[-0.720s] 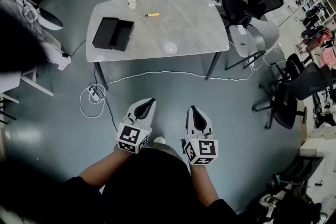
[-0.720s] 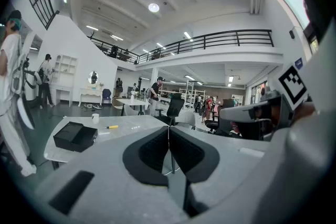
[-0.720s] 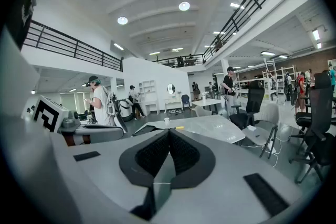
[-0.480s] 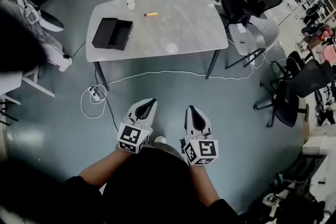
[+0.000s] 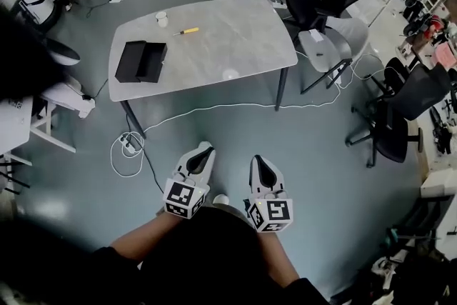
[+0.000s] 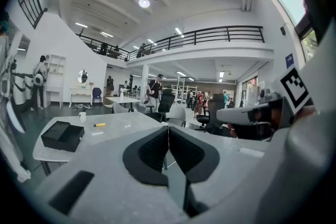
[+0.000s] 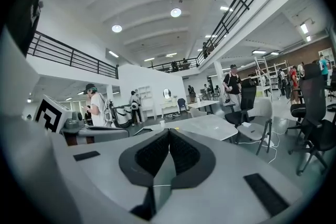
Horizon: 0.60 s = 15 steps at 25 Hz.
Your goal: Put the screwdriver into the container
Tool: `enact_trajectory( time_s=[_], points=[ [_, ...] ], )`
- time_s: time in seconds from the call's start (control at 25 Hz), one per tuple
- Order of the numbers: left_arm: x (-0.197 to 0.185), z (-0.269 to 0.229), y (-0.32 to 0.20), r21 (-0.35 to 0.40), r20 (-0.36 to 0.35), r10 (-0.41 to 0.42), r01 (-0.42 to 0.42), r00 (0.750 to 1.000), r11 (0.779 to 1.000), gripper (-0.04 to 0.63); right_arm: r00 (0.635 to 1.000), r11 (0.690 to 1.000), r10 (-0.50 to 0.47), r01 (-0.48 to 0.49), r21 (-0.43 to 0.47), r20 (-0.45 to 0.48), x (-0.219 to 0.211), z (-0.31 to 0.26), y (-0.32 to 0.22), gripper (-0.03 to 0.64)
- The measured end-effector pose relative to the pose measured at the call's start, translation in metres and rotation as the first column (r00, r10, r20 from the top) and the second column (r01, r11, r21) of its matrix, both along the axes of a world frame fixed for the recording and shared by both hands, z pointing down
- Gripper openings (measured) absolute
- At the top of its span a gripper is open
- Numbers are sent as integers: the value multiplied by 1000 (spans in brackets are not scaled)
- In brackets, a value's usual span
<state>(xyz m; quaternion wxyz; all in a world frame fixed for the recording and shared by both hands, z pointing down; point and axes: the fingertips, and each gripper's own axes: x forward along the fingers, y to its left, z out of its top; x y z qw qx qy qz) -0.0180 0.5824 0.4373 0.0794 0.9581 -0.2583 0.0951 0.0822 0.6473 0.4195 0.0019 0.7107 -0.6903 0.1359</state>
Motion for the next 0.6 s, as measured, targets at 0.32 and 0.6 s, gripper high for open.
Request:
enact_trajectory(
  time_s=[0.32,0.6],
  points=[
    [31,9,-51,-23,-2,15,-15,1000,1000,18,1000,1000,6,-6,-25,15,25,12,-43,11],
    [56,19,-137,-30,6,-11,11,1000,999,18,1000,995,-30,29,-91,-4,55,19,-134,11]
  ],
)
